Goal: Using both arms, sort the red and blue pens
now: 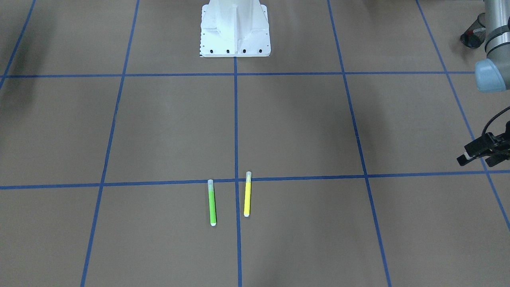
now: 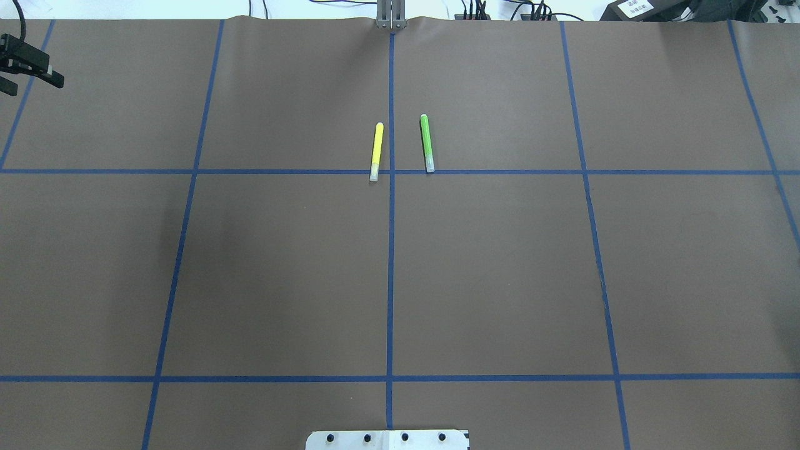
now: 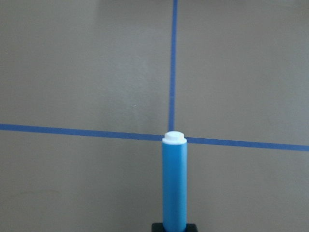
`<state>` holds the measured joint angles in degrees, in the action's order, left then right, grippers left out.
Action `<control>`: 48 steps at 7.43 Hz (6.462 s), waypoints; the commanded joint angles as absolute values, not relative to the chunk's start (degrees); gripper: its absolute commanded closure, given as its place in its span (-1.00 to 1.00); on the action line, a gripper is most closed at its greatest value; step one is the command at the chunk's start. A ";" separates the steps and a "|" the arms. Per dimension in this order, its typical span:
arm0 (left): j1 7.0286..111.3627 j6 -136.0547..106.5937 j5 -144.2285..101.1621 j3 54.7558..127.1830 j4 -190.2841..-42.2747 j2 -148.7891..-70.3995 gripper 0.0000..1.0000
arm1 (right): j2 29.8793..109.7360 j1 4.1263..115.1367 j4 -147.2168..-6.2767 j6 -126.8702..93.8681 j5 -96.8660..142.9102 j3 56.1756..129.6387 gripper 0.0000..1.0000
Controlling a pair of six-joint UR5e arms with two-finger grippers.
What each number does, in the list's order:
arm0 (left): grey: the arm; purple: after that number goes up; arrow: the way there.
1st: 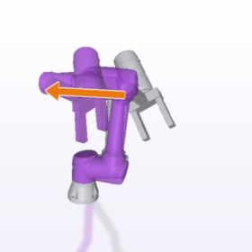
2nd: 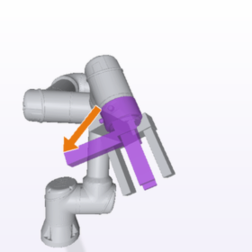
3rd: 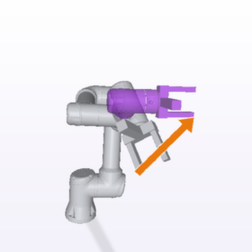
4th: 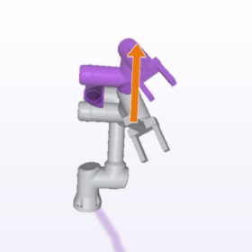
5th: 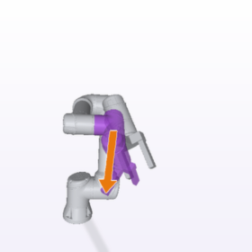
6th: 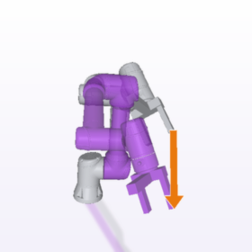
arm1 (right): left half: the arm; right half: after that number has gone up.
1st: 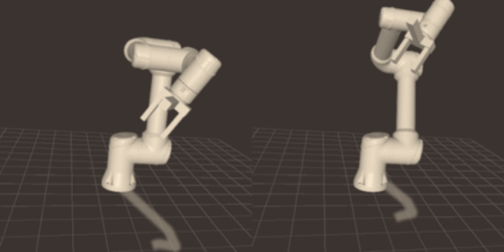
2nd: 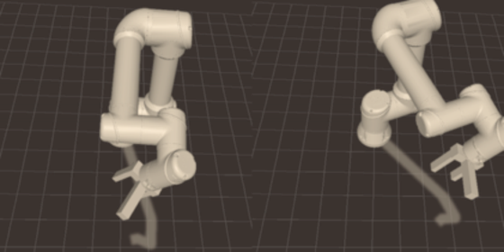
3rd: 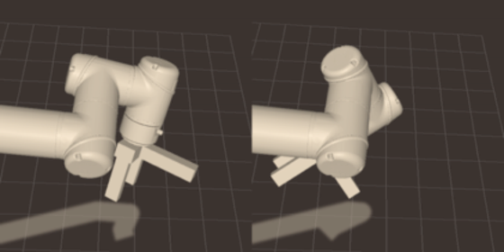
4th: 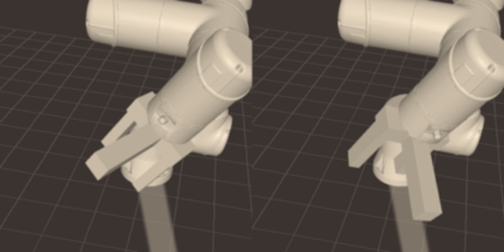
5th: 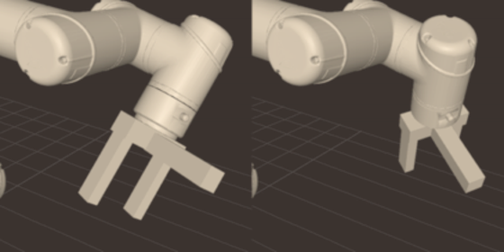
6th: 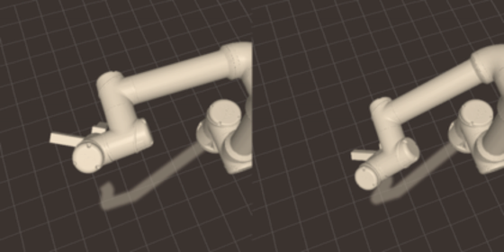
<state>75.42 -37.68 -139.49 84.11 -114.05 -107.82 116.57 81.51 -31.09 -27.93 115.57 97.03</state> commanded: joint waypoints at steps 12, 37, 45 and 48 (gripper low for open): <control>75.50 -38.67 -139.48 84.72 -114.08 -108.19 -0.96 | 130.31 109.40 -4.69 -15.47 144.38 83.59 1.00; 71.54 -47.37 -135.79 87.01 -118.92 -105.73 -0.97 | 143.60 124.18 -40.95 10.96 133.59 103.18 1.00; 71.54 -47.81 -135.79 88.24 -118.74 -105.64 -0.97 | 146.08 134.03 -41.48 21.34 133.68 100.28 1.00; 71.54 -47.90 -135.79 88.59 -118.57 -105.65 -0.97 | 145.81 137.45 -44.82 26.53 133.51 100.28 1.00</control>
<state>71.54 -47.86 -135.77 88.43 -118.67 -105.70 145.96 135.76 -43.71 24.66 133.61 100.30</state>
